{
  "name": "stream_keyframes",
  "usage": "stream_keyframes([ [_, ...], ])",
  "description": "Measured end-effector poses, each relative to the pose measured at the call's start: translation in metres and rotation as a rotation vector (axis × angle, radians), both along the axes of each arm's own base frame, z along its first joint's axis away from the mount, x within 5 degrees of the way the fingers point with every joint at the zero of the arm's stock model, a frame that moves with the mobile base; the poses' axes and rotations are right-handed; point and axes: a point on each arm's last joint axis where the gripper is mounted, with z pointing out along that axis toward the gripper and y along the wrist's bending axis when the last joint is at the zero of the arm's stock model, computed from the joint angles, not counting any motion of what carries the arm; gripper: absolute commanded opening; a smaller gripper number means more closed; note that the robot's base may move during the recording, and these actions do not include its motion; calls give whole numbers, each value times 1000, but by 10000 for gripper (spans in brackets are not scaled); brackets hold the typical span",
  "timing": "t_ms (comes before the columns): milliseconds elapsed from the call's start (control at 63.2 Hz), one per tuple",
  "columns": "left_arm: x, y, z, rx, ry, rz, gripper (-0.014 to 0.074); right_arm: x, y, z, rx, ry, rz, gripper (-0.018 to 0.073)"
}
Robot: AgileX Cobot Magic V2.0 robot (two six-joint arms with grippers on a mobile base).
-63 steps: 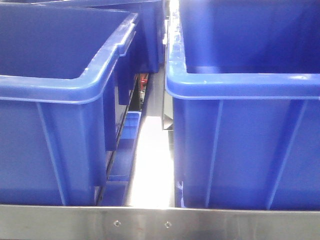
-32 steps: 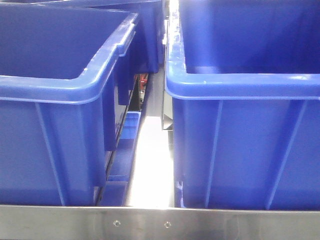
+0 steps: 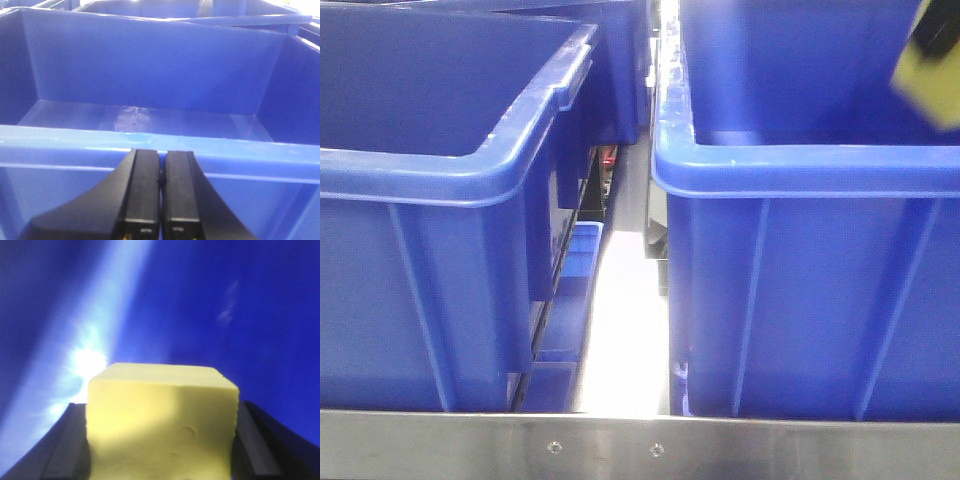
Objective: Place yellow foam block on left shelf second layer
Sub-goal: 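Lower the cube into the blue bin and open the right gripper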
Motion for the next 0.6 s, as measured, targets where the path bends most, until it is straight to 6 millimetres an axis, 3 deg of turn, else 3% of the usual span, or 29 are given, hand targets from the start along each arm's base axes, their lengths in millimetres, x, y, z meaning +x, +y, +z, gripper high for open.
stream_keyframes([
  [222, 0, 0, 0, 0, -2, 0, 136, 45, 11, -49, -18, 84, 6, 302],
  [459, 0, 0, 0, 0, -2, 0, 136, 62, 15, -80, -31, 143, 8, 309],
  [538, 0, 0, 0, 0, -2, 0, 136, 62, 15, -82, -31, 144, 8, 360],
  [601, 0, 0, 0, 0, -2, 0, 136, 63, 15, -81, -30, 137, 10, 454],
])
